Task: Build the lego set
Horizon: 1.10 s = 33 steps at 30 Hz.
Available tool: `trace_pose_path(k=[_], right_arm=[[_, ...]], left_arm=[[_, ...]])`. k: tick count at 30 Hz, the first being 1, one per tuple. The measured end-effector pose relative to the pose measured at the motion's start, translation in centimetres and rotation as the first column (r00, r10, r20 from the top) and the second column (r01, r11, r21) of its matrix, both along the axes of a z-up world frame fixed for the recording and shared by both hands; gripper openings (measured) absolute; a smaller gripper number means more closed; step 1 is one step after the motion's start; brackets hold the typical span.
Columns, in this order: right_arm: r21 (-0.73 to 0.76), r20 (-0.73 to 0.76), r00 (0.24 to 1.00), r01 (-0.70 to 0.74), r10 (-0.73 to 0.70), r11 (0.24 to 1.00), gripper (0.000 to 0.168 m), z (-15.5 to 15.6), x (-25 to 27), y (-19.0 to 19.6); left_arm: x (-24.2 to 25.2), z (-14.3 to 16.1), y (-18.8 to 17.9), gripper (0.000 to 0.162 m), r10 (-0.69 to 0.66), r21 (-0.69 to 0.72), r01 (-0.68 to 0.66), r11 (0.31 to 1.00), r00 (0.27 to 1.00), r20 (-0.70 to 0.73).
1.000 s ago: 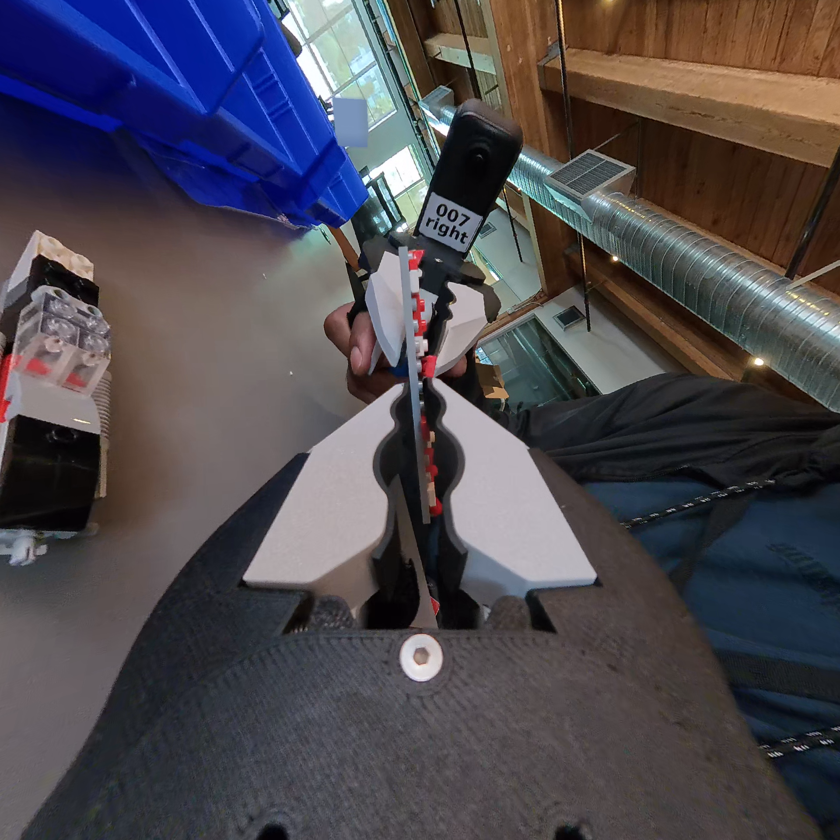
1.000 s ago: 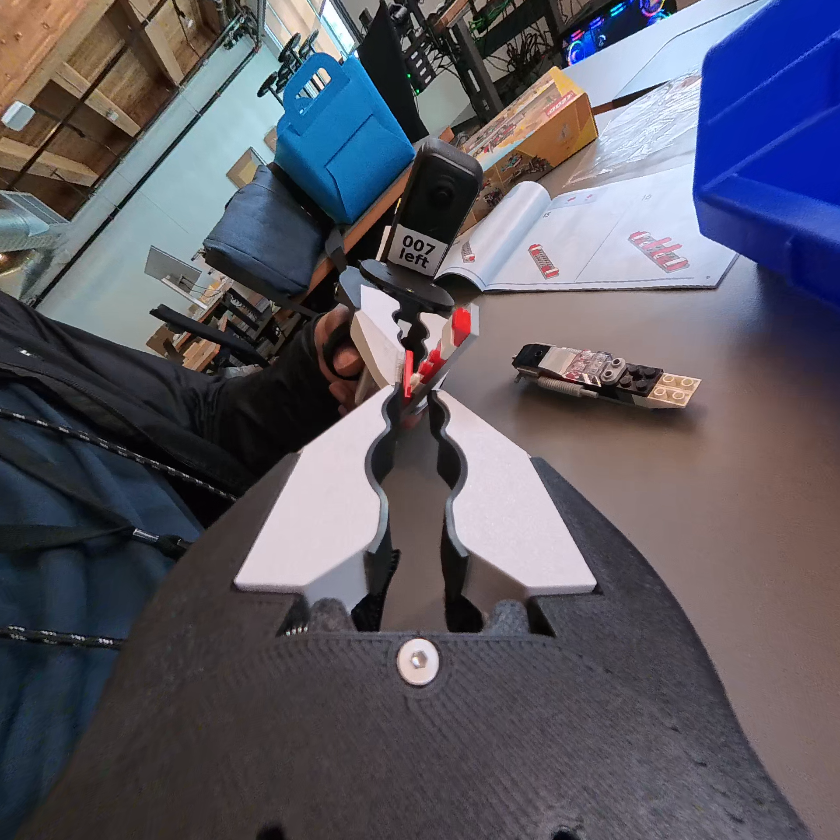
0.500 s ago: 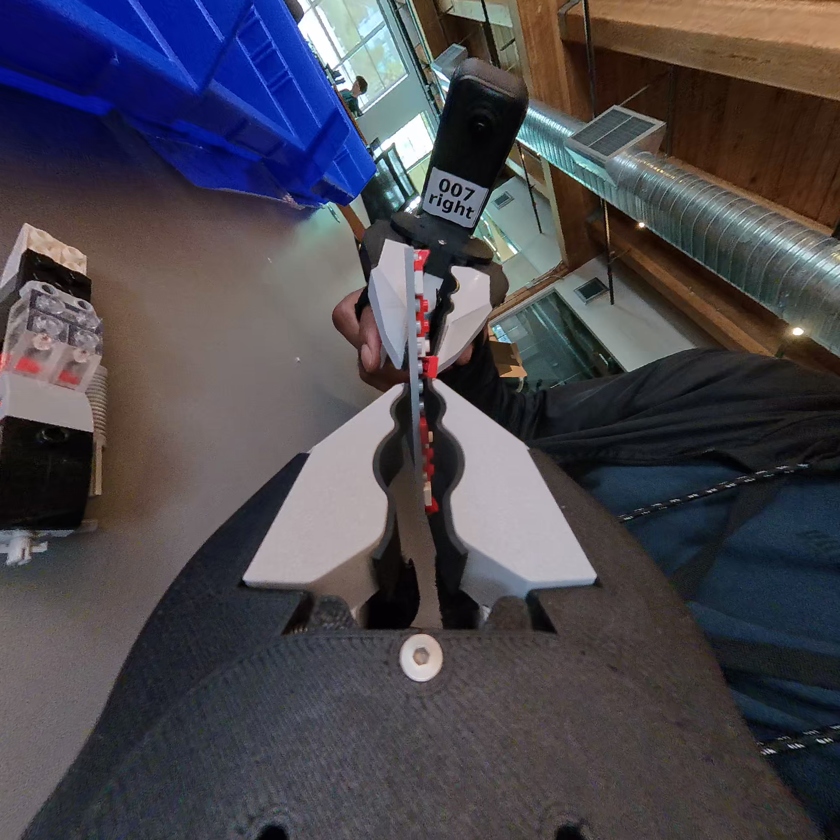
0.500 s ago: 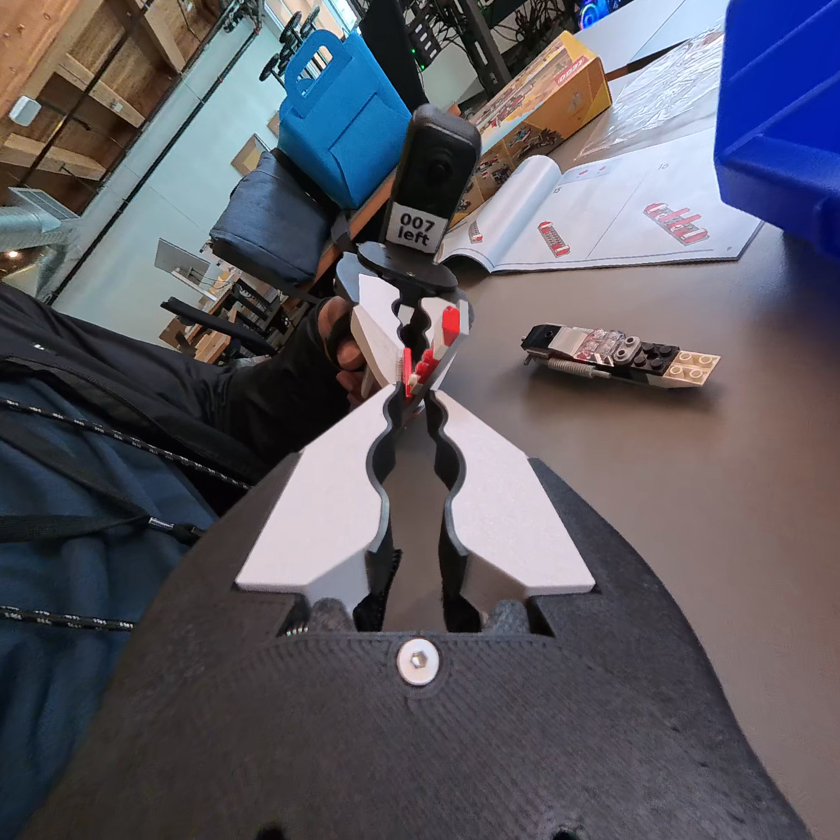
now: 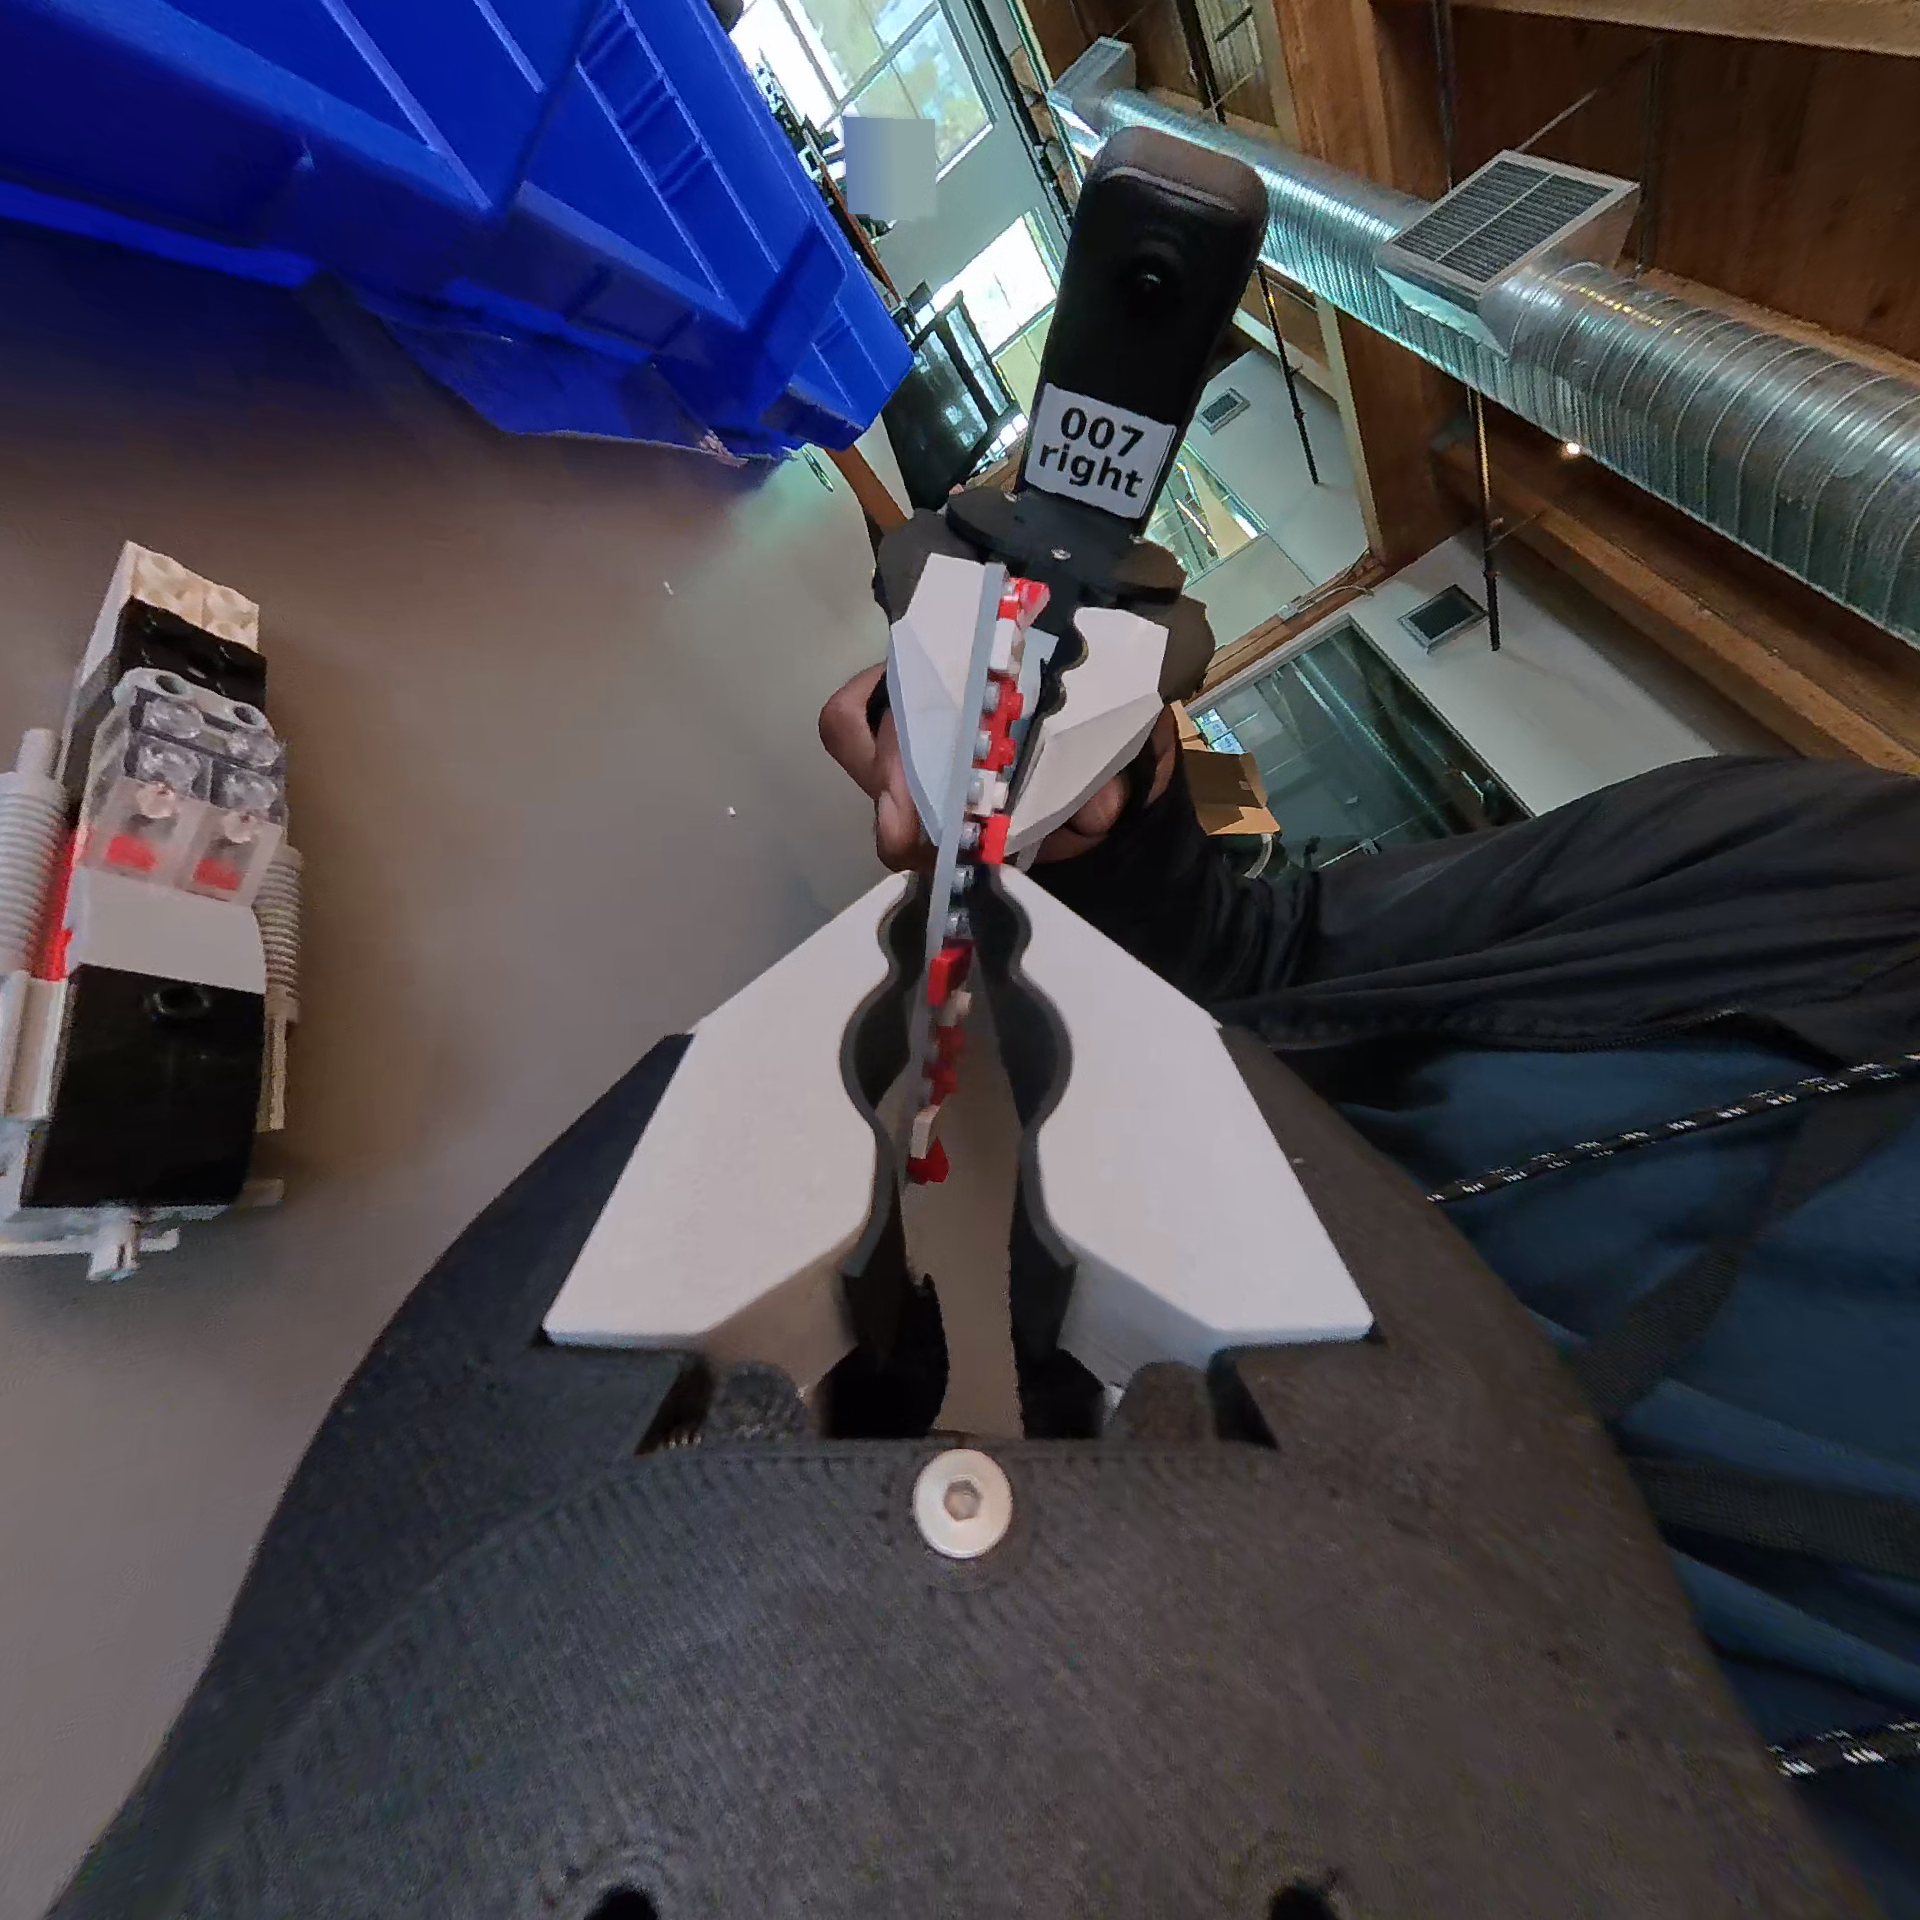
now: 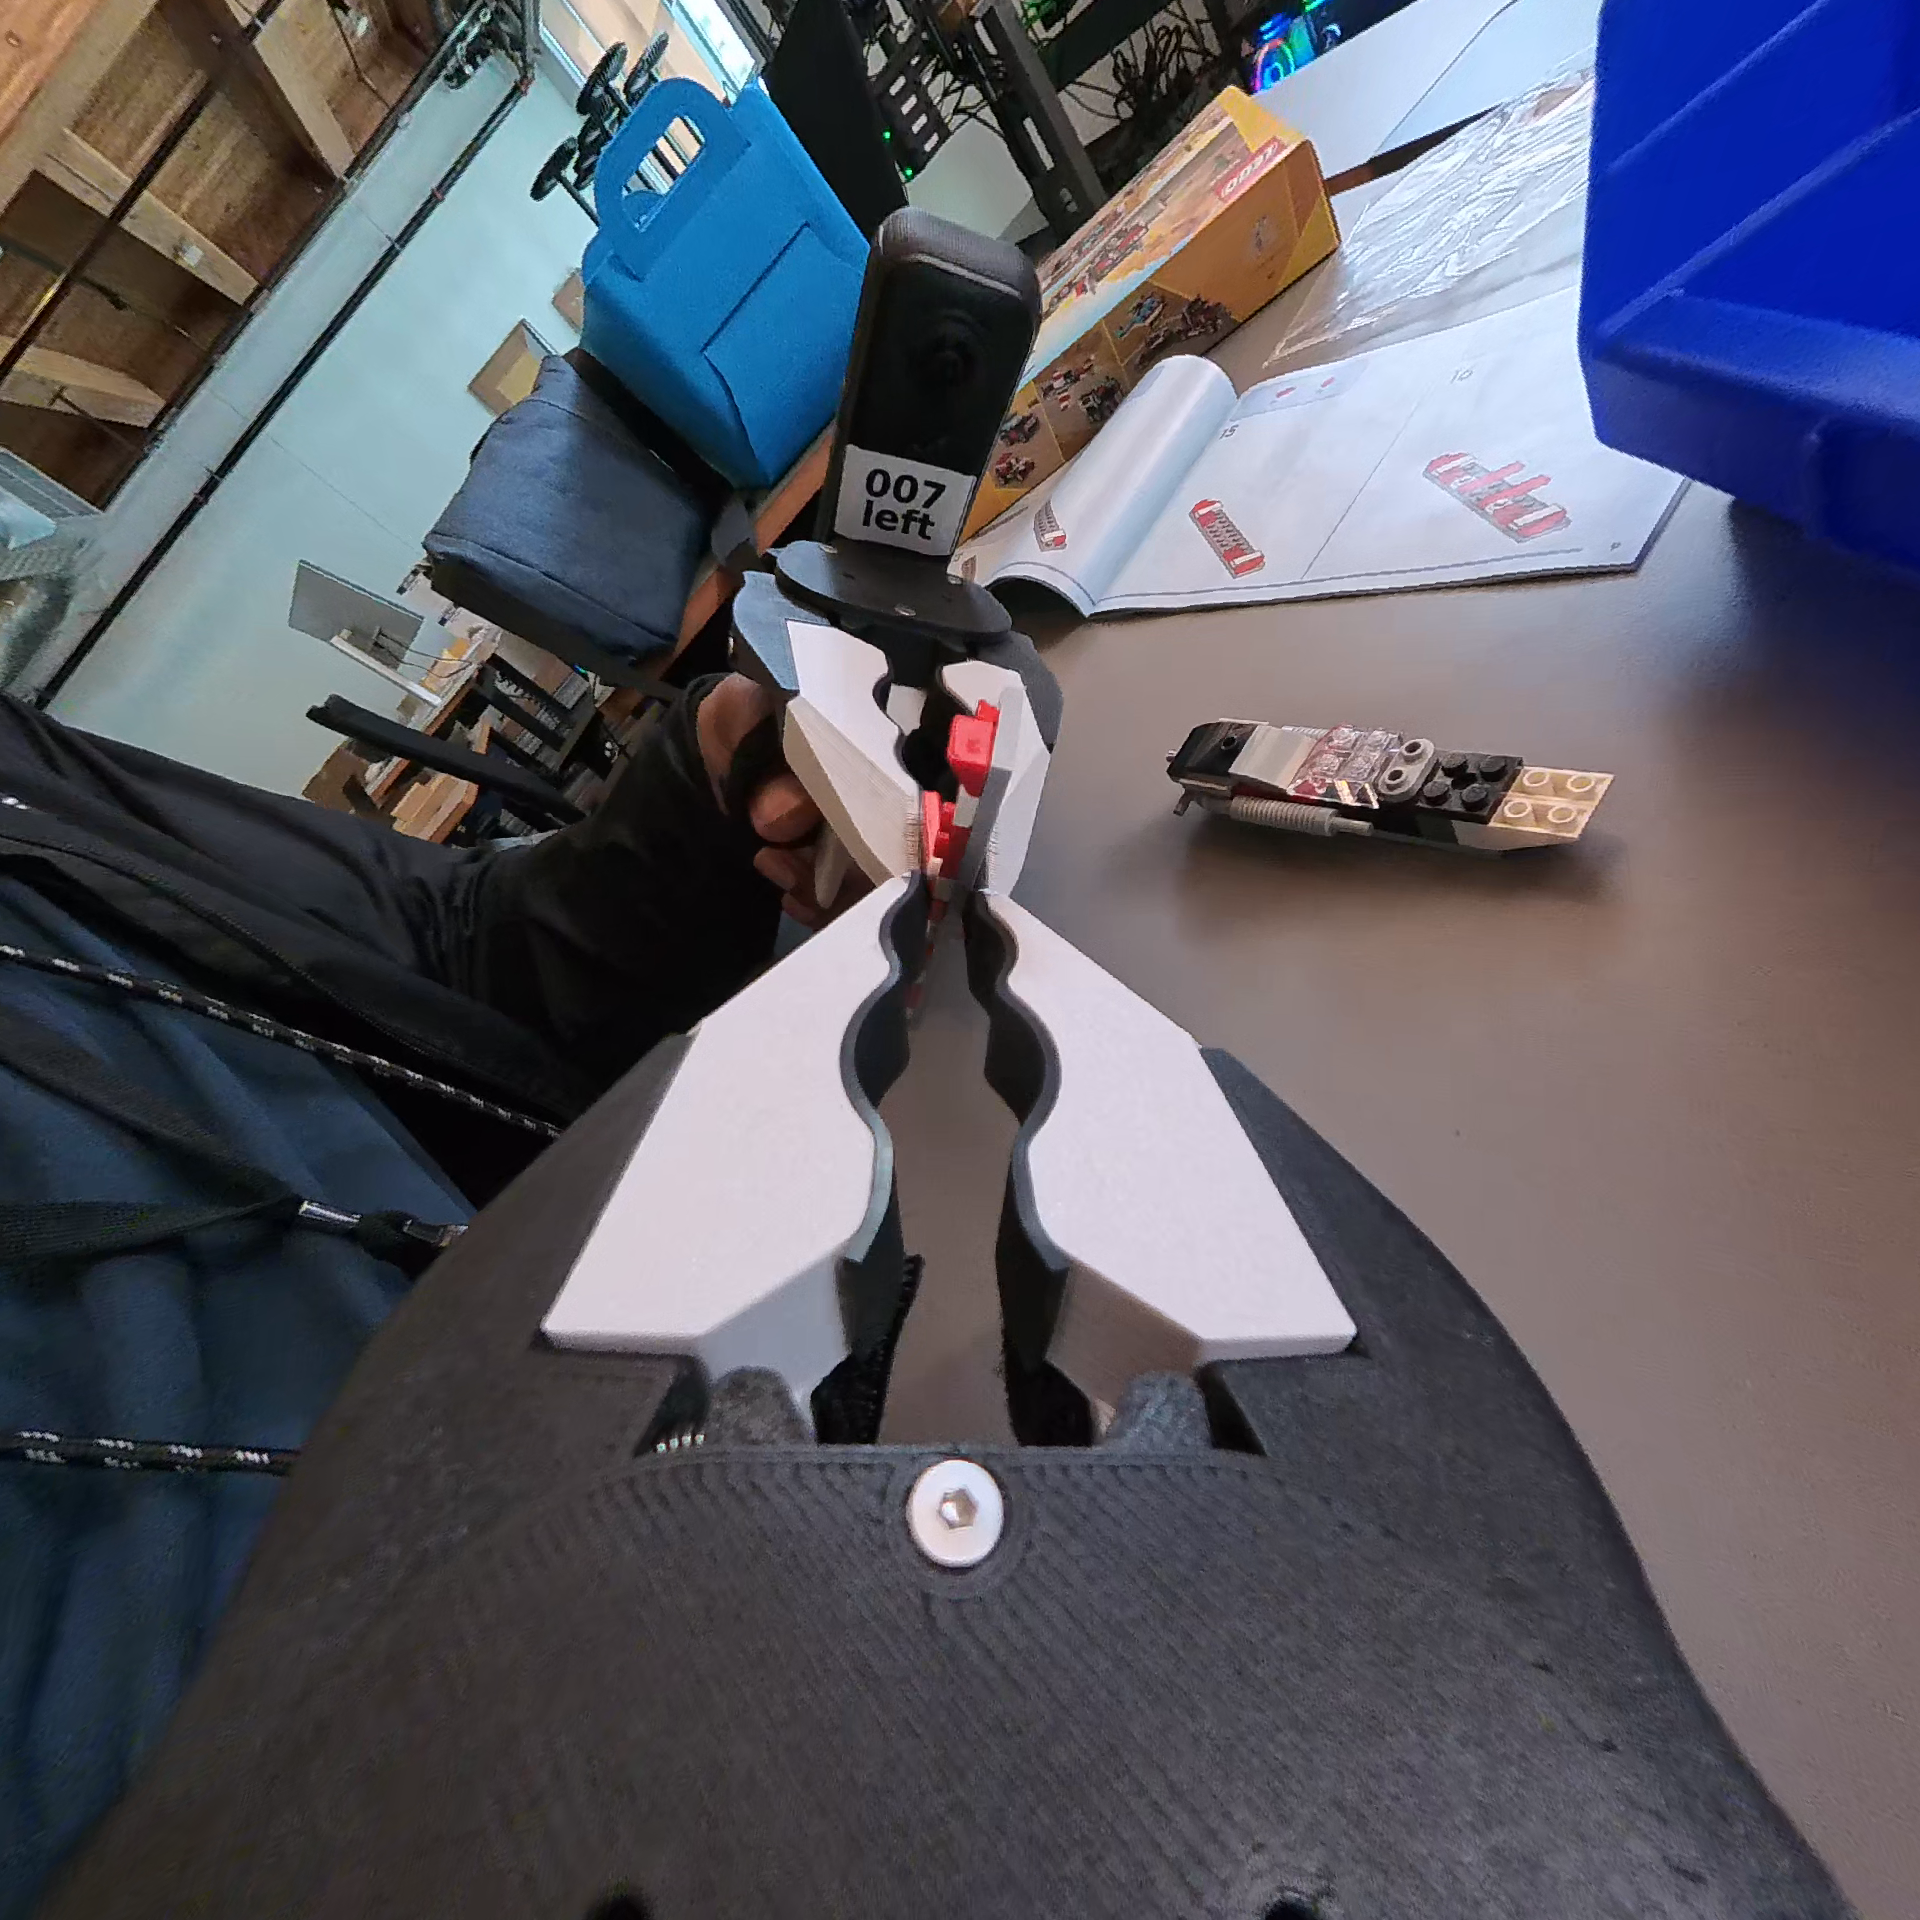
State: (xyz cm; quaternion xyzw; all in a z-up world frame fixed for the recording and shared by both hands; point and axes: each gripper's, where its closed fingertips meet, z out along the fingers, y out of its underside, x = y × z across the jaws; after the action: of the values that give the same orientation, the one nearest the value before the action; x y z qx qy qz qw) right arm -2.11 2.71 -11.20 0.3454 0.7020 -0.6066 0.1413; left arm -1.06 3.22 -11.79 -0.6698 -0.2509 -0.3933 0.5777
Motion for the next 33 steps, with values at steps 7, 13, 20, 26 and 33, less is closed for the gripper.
trace_pose_path(k=[7, 13, 20, 26, 33], right_arm=[[-0.013, -0.003, 1.000, 0.018, -0.018, 1.000, 0.006, 0.2, -0.1, 0.1], [-0.019, -0.030, 1.000, 0.000, -0.001, 1.000, 0.006, 0.9, 0.2, -0.2], [-0.057, -0.033, 0.999, -0.013, 0.012, 0.998, 0.006, 1.8, 0.4, -0.3], [-0.077, -0.031, 0.999, -0.012, 0.009, 0.997, 0.006, 2.4, 0.4, -0.2], [-0.100, -0.039, 0.999, -0.017, 0.013, 0.995, 0.007, 3.1, 0.4, -0.4]], left_arm=[[0.0, 0.6, 0.0, 0.018, 0.000, 0.035, 0.000, 0.999, 1.000, -0.002], [-0.3, 1.5, -0.3, 0.012, 0.010, 0.100, -0.010, 0.995, 1.000, 0.003], [-0.2, 2.4, -0.3, 0.007, 0.005, 0.170, -0.006, 0.985, 1.000, 0.006], [-0.1, 3.1, -0.2, 0.006, 0.005, 0.215, -0.011, 0.976, 1.000, 0.031], [-0.1, 3.7, -0.5, 0.006, -0.008, 0.250, -0.006, 0.968, 0.998, 0.054]])
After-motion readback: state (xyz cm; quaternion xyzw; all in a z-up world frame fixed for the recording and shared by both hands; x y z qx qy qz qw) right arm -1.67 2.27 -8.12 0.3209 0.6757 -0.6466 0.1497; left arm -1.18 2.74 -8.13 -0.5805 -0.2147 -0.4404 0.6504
